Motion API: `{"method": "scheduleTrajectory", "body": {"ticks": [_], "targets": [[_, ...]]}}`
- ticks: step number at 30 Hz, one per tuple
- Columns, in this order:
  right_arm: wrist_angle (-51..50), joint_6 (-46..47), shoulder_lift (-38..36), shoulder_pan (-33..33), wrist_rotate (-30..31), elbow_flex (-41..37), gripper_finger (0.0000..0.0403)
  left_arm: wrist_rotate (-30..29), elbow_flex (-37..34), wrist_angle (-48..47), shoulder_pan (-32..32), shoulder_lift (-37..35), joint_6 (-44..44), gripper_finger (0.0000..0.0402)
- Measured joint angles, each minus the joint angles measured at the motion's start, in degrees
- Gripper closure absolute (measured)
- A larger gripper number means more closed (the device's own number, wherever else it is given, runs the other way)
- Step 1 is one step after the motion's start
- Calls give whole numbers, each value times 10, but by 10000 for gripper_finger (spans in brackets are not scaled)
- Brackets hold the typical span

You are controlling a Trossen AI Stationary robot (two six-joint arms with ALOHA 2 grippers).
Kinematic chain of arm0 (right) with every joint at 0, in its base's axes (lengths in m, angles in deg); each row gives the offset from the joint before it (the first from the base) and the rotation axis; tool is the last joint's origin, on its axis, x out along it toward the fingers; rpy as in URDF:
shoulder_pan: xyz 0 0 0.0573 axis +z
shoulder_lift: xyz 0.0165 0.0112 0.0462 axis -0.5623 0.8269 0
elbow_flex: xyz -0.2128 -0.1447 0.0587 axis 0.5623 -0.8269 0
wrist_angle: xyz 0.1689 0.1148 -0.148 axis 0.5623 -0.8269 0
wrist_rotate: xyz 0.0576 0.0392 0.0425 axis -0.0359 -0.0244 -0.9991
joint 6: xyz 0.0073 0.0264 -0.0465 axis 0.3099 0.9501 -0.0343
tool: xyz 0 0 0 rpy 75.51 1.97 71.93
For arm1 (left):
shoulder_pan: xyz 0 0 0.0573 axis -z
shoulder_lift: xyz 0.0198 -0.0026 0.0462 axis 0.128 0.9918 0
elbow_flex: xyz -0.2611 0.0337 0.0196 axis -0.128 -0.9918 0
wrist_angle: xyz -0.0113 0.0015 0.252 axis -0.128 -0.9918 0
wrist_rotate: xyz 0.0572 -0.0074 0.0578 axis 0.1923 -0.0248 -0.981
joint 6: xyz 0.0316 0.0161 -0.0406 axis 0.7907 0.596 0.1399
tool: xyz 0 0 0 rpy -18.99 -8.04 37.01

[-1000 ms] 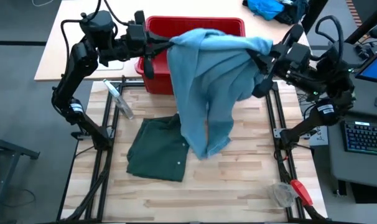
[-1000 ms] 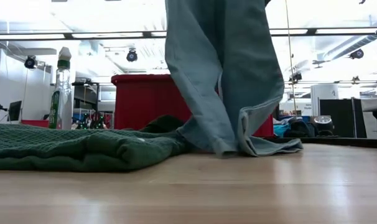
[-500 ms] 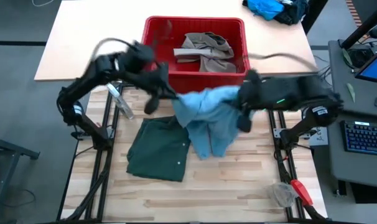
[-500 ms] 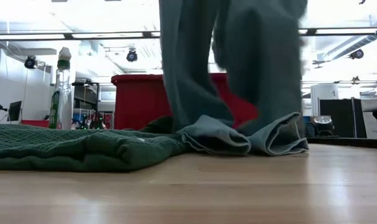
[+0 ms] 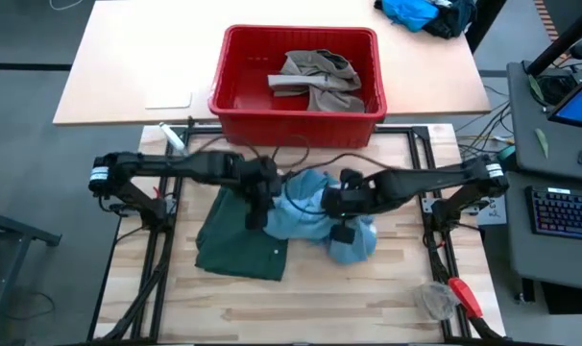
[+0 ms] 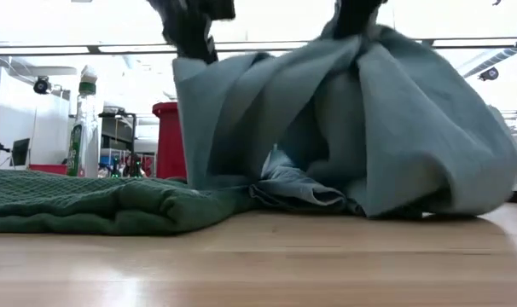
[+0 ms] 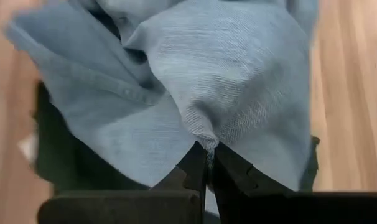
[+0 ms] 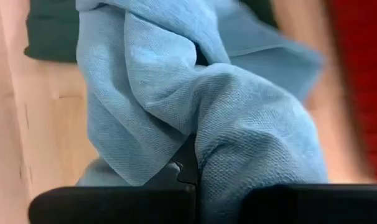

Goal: Fold Laundry from Bin
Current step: Fold the blue jeans

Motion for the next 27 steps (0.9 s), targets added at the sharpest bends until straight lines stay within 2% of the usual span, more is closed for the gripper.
{"method": "scheduleTrajectory", "body": {"ticks": [7, 12, 15, 20, 27], "targets": [[176, 44, -1, 1, -114, -145, 390, 17, -139, 166, 49, -1, -99, 402], [217, 130, -1, 10, -216, -198, 385, 36, -198, 240, 80, -2, -157, 392], [215, 181, -1, 28, -221, -212, 363, 45, -221, 258, 98, -2, -173, 365], [194, 246, -1, 67, -223, -215, 305, 46, -239, 257, 120, -2, -190, 294], [103, 317, -3, 108, -222, -166, 219, 46, -225, 247, 126, -2, -169, 197]]}}
